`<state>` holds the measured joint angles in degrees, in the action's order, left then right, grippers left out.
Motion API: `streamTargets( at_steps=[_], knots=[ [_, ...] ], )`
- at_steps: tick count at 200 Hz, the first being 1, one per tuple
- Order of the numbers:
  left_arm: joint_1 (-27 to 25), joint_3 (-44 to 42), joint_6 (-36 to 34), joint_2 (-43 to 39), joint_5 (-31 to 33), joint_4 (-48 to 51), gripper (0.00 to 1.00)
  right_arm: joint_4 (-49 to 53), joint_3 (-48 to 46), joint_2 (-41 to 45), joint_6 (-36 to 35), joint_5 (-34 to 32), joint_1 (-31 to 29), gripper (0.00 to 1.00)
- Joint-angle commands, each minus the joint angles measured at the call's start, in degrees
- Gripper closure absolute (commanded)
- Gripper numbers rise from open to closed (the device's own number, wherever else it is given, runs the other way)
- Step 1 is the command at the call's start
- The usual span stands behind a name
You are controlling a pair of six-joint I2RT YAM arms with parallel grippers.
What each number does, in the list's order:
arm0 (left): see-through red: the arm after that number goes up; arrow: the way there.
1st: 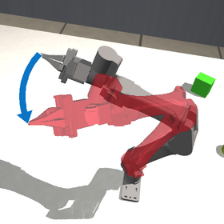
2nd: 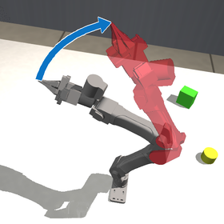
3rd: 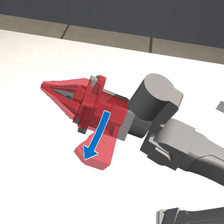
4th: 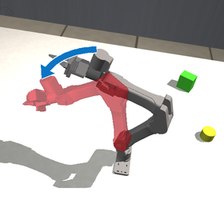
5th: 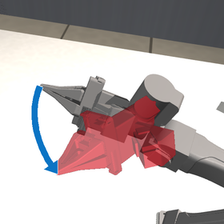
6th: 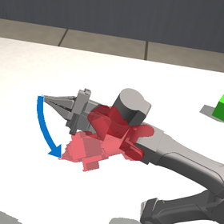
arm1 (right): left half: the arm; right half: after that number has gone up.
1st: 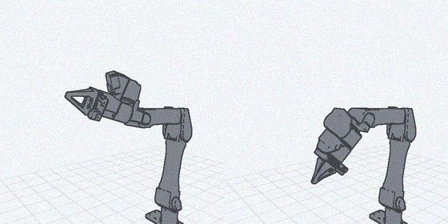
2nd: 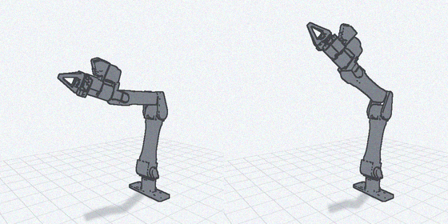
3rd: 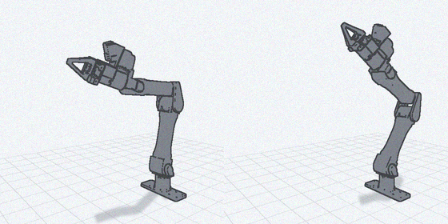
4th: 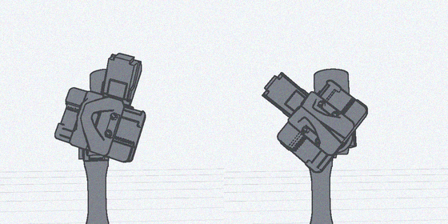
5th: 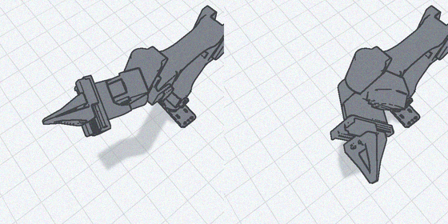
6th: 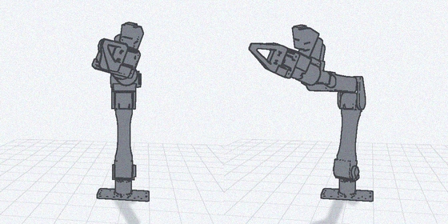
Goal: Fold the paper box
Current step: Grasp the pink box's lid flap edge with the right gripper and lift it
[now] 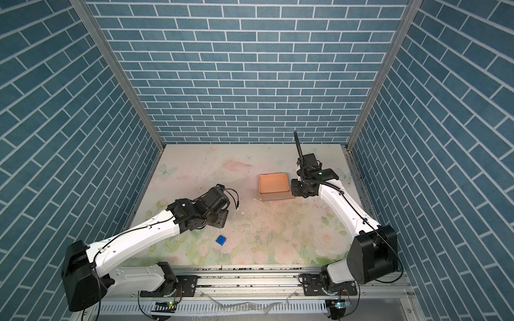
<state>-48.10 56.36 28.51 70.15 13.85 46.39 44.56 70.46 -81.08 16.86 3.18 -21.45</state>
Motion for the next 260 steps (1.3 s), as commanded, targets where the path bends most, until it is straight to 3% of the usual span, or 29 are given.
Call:
streamTargets(
  at_steps=[1, 38, 94, 103, 118, 163, 194, 260],
  knots=[
    [0.7, -1.4, 0.7, -1.6, 0.6, 1.8, 0.37, 0.2, -0.7, 5.2, 3.8, -3.5, 0.0, 0.52],
    [0.8, -1.3, 0.7, -1.0, 0.5, 1.0, 0.37, -2.9, -8.4, 16.7, 17.5, -3.6, -1.8, 0.41],
    [0.8, -1.9, 0.9, -0.5, -1.0, -1.7, 0.36, -7.3, -12.1, 23.7, 34.9, -8.4, -12.8, 0.38],
    [0.8, -2.1, 0.9, -0.7, -1.1, -1.8, 0.36, -9.3, -13.9, 24.5, 38.7, -9.5, -15.4, 0.33],
    [0.8, -2.4, 0.8, -1.0, -1.1, -1.8, 0.36, -11.6, -16.2, 25.6, 46.5, -13.7, -20.1, 0.33],
    [0.8, -3.2, 0.4, -2.7, -0.6, -2.1, 0.35, -10.8, -16.7, 22.4, 66.4, -21.4, -30.6, 0.31],
    [0.8, -3.8, -0.1, -3.5, -0.8, -3.0, 0.35, -13.4, -17.3, 20.9, 73.1, -25.0, -35.1, 0.31],
    [0.9, -4.5, -1.0, -4.3, -1.5, -3.4, 0.35, -15.6, -18.1, 14.9, 86.3, -25.9, -35.5, 0.31]
  ],
)
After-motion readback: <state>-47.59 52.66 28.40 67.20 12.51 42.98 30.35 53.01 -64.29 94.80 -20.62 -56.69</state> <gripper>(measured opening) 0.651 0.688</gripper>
